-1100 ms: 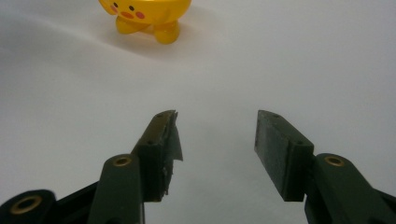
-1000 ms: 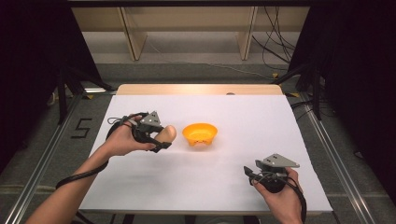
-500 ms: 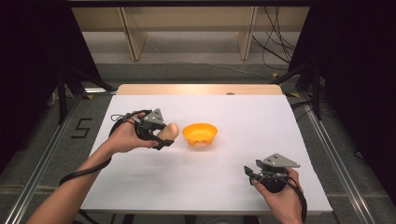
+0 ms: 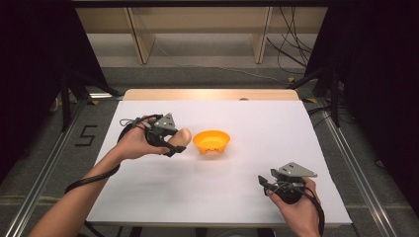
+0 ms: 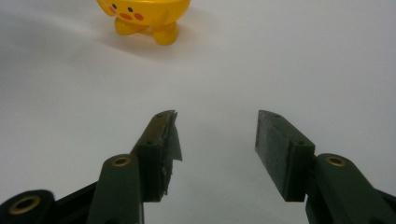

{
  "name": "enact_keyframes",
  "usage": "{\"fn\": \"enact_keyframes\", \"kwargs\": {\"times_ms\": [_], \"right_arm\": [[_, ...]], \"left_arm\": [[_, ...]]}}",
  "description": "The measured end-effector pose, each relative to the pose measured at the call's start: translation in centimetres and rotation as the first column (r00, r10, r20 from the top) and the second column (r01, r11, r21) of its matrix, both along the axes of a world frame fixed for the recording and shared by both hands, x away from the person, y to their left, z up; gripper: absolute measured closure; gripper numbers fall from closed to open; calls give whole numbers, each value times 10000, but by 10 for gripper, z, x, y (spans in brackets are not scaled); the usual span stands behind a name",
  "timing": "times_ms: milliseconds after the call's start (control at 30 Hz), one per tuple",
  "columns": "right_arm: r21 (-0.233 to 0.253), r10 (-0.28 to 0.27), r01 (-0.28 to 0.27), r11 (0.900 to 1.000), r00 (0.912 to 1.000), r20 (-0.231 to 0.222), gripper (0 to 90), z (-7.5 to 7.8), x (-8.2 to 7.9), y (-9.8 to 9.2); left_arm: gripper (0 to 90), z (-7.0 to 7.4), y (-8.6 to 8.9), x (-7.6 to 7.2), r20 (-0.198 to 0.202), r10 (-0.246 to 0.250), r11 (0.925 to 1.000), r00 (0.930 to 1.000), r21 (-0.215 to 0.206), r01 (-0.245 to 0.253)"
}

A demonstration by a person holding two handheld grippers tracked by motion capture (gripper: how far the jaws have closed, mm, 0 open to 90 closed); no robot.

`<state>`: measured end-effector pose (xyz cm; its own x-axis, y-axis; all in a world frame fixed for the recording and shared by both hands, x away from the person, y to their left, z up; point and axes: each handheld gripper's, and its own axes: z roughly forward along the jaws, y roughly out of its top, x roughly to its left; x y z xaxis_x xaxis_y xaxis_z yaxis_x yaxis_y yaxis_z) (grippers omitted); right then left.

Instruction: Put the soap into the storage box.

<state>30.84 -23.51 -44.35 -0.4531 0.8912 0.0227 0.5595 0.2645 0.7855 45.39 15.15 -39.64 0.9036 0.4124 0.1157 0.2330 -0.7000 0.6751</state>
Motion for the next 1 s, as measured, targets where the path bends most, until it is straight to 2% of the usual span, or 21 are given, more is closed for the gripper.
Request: {"fn": "enact_keyframes", "kwargs": {"times_ms": [67,100,133,167,233,267,300,333,367,433,467,533,567,667,733,767,800,833,867,933,1000], "right_arm": [[8,-3,3,10000,10000,-2,483,0,0,0],[9,-6,6,10000,10000,-2,483,0,0,0],[241,-140,145,9996,9997,-205,483,0,-1,2],[67,9,-9,10000,10000,-18,482,0,0,0],[95,48,-48,9999,10000,-29,482,0,0,1],[103,76,-75,9999,10000,-33,482,0,0,0],[208,124,-121,9997,9998,-141,482,0,0,1],[323,-121,130,9994,9996,-258,482,0,-2,2],[196,-35,37,9998,9999,-105,481,0,-1,1],[195,-45,47,9998,9999,-101,481,0,-1,1],[195,-45,47,9998,9999,-101,481,0,-1,1],[189,-59,61,9998,9999,-116,480,0,-1,1],[270,-144,151,9995,9995,-264,481,0,-1,2],[186,-57,60,9998,9999,-126,480,0,-1,1],[179,-64,67,9998,9999,-120,480,0,-1,0],[380,-193,206,9991,9992,-338,479,0,-2,2],[380,-193,206,9991,9992,-338,479,0,-2,2],[269,-172,177,9995,9997,-166,479,0,-2,1],[122,-37,37,9999,10000,-5,479,0,0,0],[175,-36,38,9998,9999,-99,479,0,0,0],[184,-19,22,9998,9999,-111,478,0,0,0]], "left_arm": [[325,0,-2,1,-36,0,10000,10000,-30,0],[325,3,-1,3,67,-316,9989,9995,340,313],[325,2,-3,2,73,-136,9999,9999,74,136],[325,3,-3,3,66,-273,9991,9996,324,271],[325,2,-6,2,15,-101,9999,9999,28,101],[325,5,-5,4,133,-381,9986,9992,359,376],[325,3,-7,4,124,-238,9997,9996,64,237],[325,3,-7,4,130,-232,9997,9996,52,232],[325,4,-7,4,103,-247,9995,9996,205,244],[325,4,-9,4,69,-230,9997,9997,94,229],[325,5,-8,6,119,-361,9988,9993,326,357],[325,5,-10,7,233,-413,9989,9989,248,407],[325,4,-11,6,230,-316,9994,9992,126,313],[325,5,-11,7,211,-272,9996,9994,99,270],[325,6,-10,9,196,-454,9982,9988,401,446],[325,5,-12,8,165,-277,9995,9995,123,275],[325,7,-10,10,268,-514,9978,9983,426,503],[325,6,-11,10,335,-495,9982,9982,341,483],[325,5,-12,9,231,-288,9996,9993,83,286],[325,6,-13,11,334,-488,9986,9982,237,480],[325,7,-13,12,275,-616,9972,9977,440,604]]}}
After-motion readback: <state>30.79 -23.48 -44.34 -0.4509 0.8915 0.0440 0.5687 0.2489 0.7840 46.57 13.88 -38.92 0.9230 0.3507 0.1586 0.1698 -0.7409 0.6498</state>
